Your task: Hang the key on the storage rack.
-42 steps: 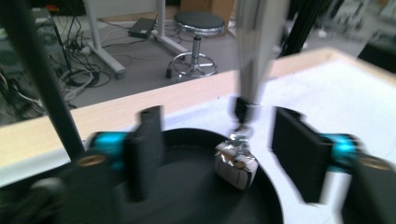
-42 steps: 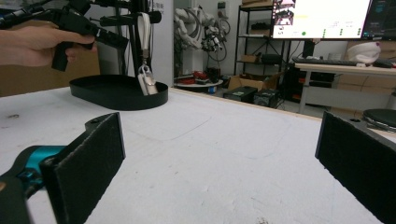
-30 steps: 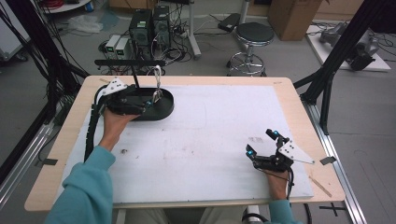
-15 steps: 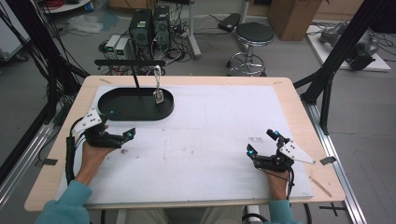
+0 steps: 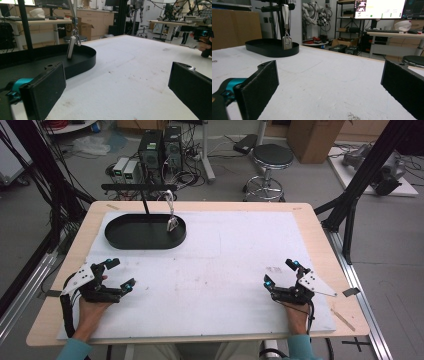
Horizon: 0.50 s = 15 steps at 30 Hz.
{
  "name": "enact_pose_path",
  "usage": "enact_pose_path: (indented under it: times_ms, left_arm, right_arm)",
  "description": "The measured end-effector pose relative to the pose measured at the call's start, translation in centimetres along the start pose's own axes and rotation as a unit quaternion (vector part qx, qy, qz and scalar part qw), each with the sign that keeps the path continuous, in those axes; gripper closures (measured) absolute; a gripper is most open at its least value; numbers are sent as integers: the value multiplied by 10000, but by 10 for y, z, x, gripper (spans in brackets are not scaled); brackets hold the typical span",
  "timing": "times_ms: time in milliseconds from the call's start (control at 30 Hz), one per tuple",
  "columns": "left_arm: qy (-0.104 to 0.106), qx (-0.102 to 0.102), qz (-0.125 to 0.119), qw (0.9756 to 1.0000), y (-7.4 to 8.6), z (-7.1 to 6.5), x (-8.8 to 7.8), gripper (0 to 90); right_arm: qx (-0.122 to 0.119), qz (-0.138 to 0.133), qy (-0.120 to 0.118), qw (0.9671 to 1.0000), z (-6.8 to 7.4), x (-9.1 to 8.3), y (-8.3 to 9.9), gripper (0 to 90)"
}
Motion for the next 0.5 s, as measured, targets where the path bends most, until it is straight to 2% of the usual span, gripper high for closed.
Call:
enact_pose_path:
  times_ms: [133, 300, 500]
  left_arm:
    - [25, 76, -120, 9999, -1, -2, -2, 17]
    - [-77, 118, -302, 9994, -1, -2, -5, 17]
    - [-65, 178, -299, 9994, -1, -3, -5, 17]
  right_arm:
    - [-43, 48, 44, 10000, -1, 0, 2, 8]
    - [-40, 68, 68, 9999, -3, 1, 4, 8]
    - [-42, -64, 74, 9999, -2, -2, 3, 8]
Point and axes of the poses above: each handheld gripper's, and its own axes: x roughly forward along the jaws, y roughly out of its underside, z roughly to its left, the point moved 6 cm from there along x, roughly forward along the jaws, and after that the axes turned 4 degrees about -z, right-handed, at the moved point
